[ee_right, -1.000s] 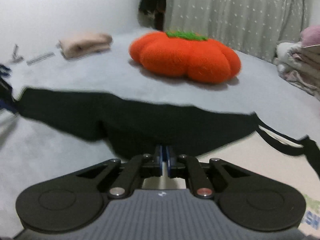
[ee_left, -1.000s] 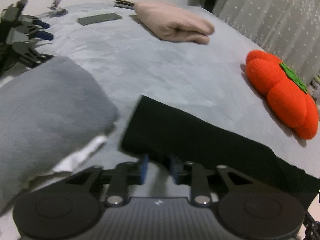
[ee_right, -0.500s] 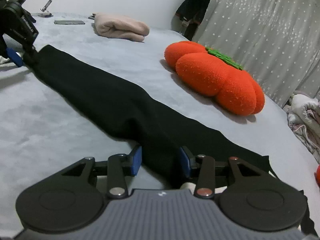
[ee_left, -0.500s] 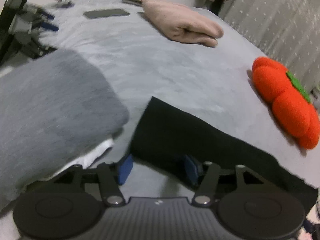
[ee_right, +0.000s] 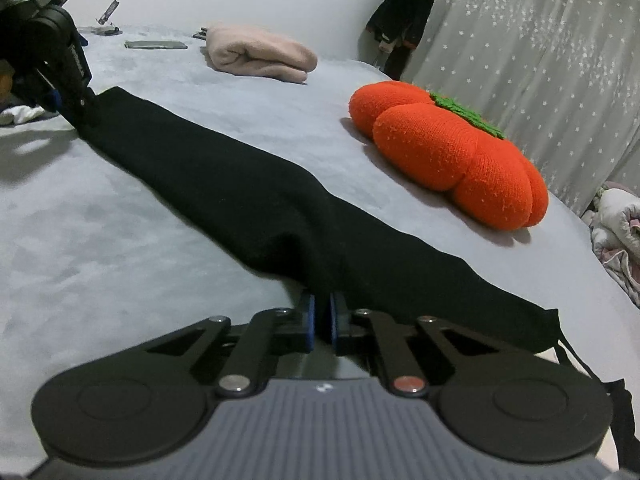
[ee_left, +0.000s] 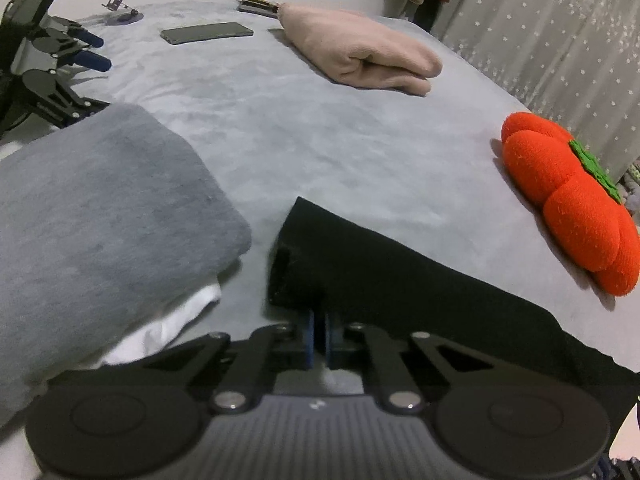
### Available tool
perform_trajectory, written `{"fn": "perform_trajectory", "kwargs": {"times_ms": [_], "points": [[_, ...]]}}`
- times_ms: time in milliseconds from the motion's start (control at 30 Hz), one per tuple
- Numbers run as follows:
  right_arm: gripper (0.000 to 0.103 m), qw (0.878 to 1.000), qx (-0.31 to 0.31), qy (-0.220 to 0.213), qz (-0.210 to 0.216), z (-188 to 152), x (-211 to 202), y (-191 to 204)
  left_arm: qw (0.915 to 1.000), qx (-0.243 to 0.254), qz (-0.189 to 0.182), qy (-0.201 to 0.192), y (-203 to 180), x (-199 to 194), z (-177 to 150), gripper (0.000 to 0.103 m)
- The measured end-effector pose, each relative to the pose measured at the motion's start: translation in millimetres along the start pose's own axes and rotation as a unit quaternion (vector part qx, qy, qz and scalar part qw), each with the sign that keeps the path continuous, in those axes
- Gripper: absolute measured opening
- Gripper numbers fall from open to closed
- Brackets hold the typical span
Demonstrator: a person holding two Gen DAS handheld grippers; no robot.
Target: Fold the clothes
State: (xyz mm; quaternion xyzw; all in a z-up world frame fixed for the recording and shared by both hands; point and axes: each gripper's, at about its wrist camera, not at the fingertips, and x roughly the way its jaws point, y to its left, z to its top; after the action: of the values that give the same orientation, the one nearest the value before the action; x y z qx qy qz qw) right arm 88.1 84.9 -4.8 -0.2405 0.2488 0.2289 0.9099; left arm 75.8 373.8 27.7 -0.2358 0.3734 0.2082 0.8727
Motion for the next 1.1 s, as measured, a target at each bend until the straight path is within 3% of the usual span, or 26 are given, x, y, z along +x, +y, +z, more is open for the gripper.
{"fn": "perform_trajectory", "kwargs": {"times_ms": [333,400,500,633,700,867,967,1100], "points": [[0.008,1.0,0.0,0.002,0.002,-3.6,-4.1,0.8,0.9997,-0.016,0.015,-0.008,7.3,-10.5,4.6,0.004],[0.014,1.0,-0.009,0.005,0.001,-2.0,-2.6,5.2,0.9997,-0.019,0.016,-0.005,8.6,-9.6,4.6,0.004],[0.016,1.0,-0.02,0.013,0.002,1.8,-1.4,8.2,0.9996,-0.023,0.017,0.0,10.5,-8.2,4.7,0.004],[0.021,0.997,0.045,0.001,0.061,15.7,-11.6,-22.5,0.9994,-0.029,0.019,0.006,13.1,-6.4,4.8,0.004],[0.042,0.99,0.107,-0.006,0.091,22.6,-15.6,-50.3,0.9993,-0.032,0.019,0.009,14.4,-5.5,4.8,0.004],[0.043,0.974,0.214,0.003,0.076,25.0,-1.4,-110.8,0.9988,-0.042,0.021,0.017,16.6,-2.1,4.6,0.005],[0.044,0.977,0.2,0.049,0.053,19.0,22.9,-117.8,0.9988,-0.039,0.025,0.017,14.7,-1.2,4.7,0.005],[0.044,0.984,0.157,0.073,0.049,10.8,45.1,-97.3,0.9989,-0.033,0.03,0.015,11.8,-0.4,4.1,0.005]]}}
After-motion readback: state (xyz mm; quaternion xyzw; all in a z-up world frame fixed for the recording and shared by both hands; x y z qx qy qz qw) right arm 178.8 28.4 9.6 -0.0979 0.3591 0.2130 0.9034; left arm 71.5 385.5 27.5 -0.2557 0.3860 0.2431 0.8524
